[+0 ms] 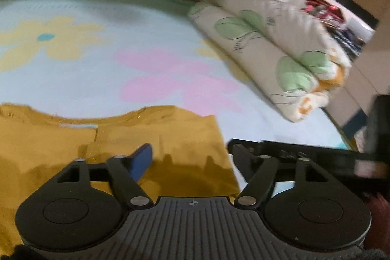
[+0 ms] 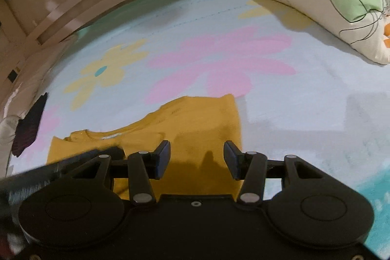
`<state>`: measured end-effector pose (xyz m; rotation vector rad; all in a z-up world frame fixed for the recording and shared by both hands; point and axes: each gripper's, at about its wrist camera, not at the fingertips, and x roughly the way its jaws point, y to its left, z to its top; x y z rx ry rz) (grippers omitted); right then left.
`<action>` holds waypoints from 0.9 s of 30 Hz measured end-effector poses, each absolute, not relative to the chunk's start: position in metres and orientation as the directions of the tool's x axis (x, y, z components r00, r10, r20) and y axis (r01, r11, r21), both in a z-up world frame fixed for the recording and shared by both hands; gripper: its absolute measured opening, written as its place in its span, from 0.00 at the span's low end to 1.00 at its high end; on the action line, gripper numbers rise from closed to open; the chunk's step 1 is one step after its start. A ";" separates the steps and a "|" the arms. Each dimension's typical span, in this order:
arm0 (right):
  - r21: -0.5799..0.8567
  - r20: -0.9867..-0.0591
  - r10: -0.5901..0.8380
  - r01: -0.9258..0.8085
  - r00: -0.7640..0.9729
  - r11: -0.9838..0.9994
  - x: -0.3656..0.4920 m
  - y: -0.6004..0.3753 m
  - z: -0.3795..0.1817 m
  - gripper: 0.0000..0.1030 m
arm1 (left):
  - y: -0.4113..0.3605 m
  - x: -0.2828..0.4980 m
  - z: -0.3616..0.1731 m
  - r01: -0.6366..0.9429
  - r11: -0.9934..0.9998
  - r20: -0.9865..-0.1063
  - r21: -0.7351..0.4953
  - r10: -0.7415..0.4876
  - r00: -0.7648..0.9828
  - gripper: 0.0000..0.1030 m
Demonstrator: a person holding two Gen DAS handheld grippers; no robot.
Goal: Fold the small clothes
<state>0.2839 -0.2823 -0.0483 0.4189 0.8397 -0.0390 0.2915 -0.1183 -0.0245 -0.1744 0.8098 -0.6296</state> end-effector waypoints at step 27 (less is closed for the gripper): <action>0.102 -0.747 0.121 -0.068 0.654 0.992 0.327 -0.141 -0.074 0.67 | 0.072 0.351 -0.101 0.112 0.965 -0.839 -0.236 -0.261 0.477 0.72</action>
